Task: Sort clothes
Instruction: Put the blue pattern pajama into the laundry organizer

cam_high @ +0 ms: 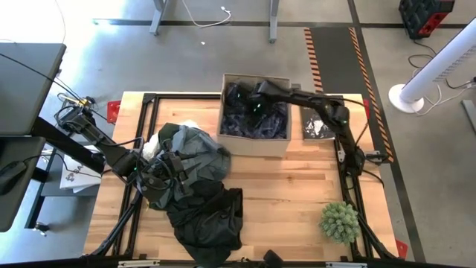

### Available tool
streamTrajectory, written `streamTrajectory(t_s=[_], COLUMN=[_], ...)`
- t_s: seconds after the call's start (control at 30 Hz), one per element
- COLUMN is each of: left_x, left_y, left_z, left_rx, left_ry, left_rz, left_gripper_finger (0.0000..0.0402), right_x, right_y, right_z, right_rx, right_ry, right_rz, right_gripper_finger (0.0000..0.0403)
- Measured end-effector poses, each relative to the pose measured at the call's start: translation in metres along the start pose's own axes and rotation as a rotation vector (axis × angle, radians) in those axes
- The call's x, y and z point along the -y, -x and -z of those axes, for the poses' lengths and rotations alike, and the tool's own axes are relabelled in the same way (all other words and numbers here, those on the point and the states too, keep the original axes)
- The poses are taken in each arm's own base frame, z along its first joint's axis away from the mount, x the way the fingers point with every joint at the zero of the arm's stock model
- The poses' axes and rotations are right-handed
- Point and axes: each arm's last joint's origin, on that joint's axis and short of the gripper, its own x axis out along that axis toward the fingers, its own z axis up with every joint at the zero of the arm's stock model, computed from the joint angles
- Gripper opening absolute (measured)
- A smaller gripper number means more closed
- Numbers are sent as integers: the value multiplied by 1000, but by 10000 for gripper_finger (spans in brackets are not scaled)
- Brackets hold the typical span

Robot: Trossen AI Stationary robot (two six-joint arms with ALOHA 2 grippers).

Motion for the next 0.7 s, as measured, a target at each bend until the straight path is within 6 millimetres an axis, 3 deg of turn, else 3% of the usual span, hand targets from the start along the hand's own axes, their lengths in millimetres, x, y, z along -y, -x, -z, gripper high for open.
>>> streamTrajectory(t_s=[0.07,0.33,0.57,0.7], left_x=[0,0,0,0], left_y=[0,0,0,0], left_z=[0,0,0,0], left_rx=[0,-2,-2,-2], left_ry=[0,-1,-2,-1], left_rz=[0,1,1,1], left_gripper_finger=[124,124,124,124], right_x=[7,16,-12,-28], right_y=[32,107,122,108], right_z=[0,9,-5,-27], right_rx=[6,-26,234,435], right_ry=[-32,-89,0,21], right_rz=[12,43,88,30], right_gripper_finger=[169,169,169,169])
